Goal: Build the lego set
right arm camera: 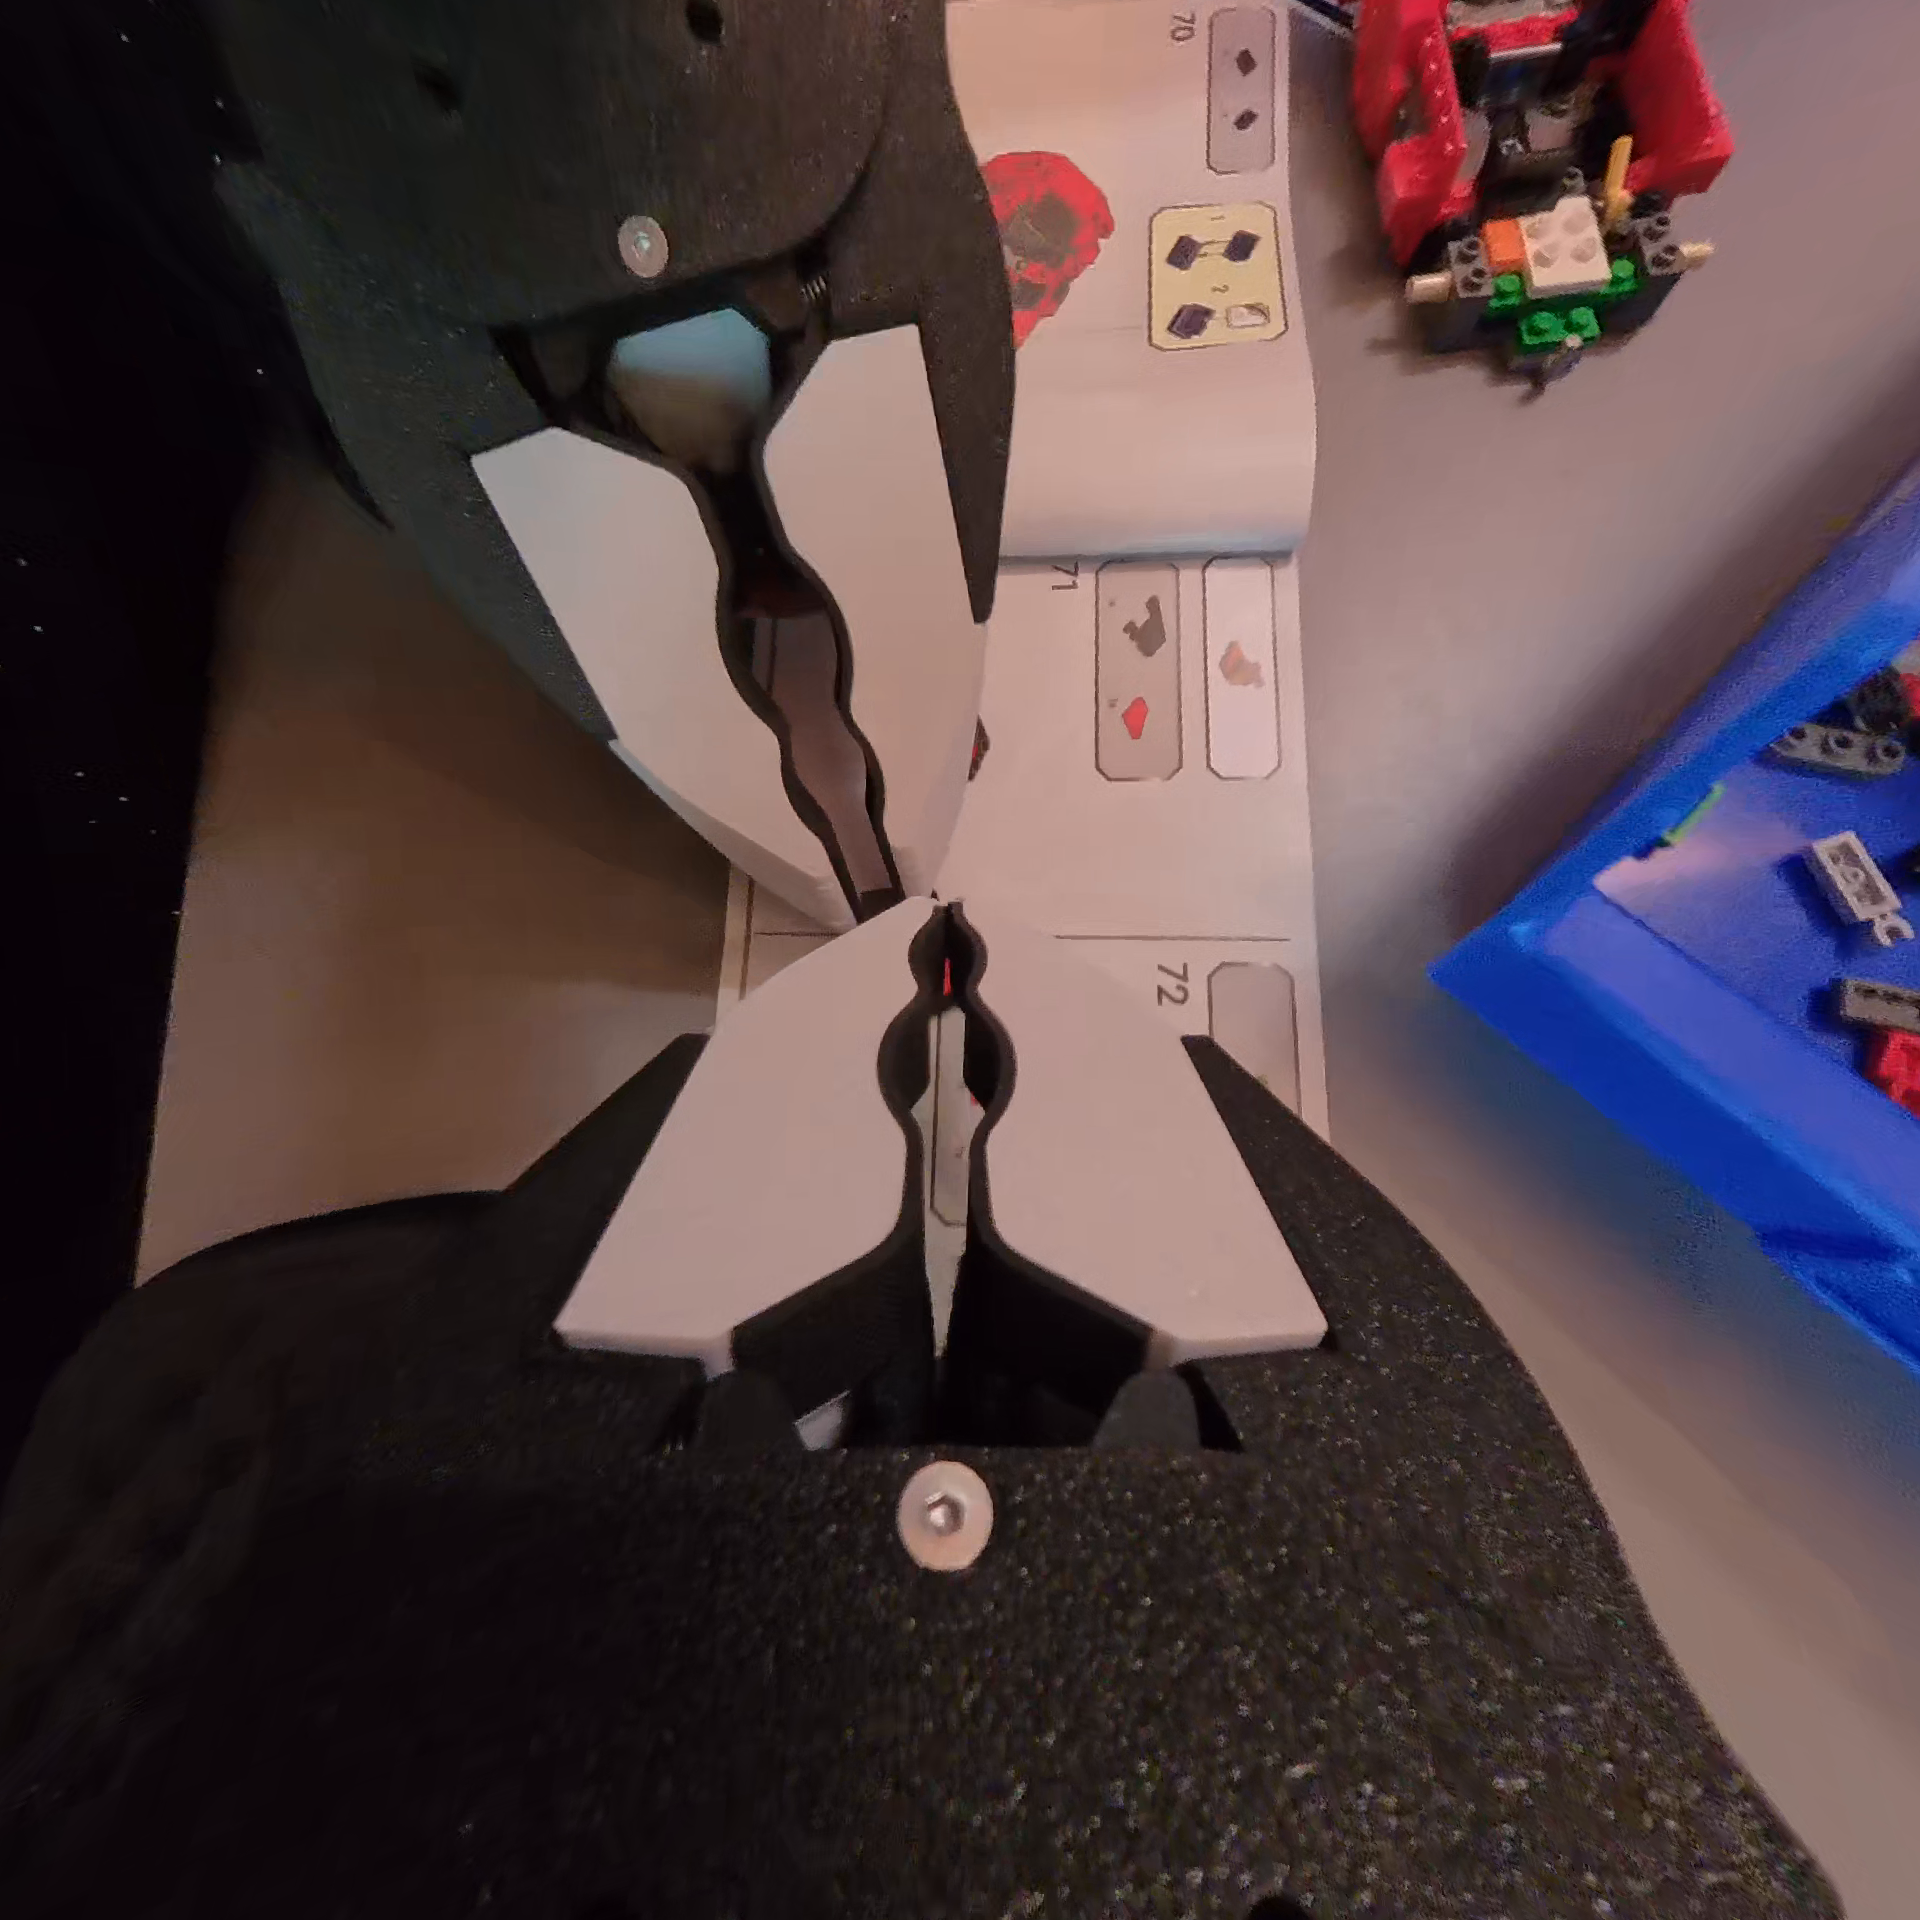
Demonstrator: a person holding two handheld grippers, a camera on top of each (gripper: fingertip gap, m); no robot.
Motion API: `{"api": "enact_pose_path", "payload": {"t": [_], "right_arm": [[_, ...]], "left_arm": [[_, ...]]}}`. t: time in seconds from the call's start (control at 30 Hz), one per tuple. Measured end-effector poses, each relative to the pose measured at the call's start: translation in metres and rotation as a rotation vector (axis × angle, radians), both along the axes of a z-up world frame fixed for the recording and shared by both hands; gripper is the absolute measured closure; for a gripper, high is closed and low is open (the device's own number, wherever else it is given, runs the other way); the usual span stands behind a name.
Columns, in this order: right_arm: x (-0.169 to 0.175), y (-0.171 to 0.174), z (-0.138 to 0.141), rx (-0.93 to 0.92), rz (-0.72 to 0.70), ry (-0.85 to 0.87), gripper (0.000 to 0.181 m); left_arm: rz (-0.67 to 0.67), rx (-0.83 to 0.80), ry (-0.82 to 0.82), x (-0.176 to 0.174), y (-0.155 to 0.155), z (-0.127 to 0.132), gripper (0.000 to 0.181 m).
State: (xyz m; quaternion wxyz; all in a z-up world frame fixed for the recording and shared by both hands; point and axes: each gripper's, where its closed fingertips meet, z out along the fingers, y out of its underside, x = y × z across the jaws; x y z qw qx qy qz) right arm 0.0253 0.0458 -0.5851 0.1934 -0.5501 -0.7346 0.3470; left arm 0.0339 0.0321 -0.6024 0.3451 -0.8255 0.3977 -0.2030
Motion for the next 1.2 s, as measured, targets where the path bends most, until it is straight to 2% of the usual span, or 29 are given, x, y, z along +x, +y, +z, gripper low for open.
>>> {"api": "enact_pose_path", "payload": {"t": [0.1,0.4,0.53,0.63,0.67,0.77,0.97,1.2], "right_arm": [[0.009,-0.001,-0.009,0.059,0.012,-0.092,0.181],[0.004,-0.005,-0.021,0.094,-0.012,-0.190,0.181],[0.008,-0.002,-0.020,0.142,-0.009,-0.181,0.181],[0.018,0.013,0.003,0.061,-0.125,-0.062,0.180],[0.025,0.016,0.012,0.018,-0.163,-0.027,0.149],[0.050,0.024,0.022,0.024,-0.262,0.004,0.128],[0.079,0.017,0.006,0.041,-0.340,-0.023,0.125],[0.074,0.011,-0.012,0.057,-0.344,-0.066,0.132]], "left_arm": [[-0.001,0.000,0.002,0.000,0.000,0.000,0.174],[-0.014,0.012,0.038,0.001,-0.002,-0.002,0.178],[-0.008,-0.002,0.020,0.000,-0.002,-0.001,0.176],[0.032,0.033,-0.067,-0.003,0.003,0.013,0.166],[0.051,0.042,-0.099,-0.006,0.005,0.019,0.163],[0.095,0.034,-0.127,-0.014,0.008,0.022,0.157],[0.041,0.029,-0.074,-0.008,0.003,0.014,0.145],[0.054,0.025,-0.096,-0.010,0.004,0.015,0.143]]}}
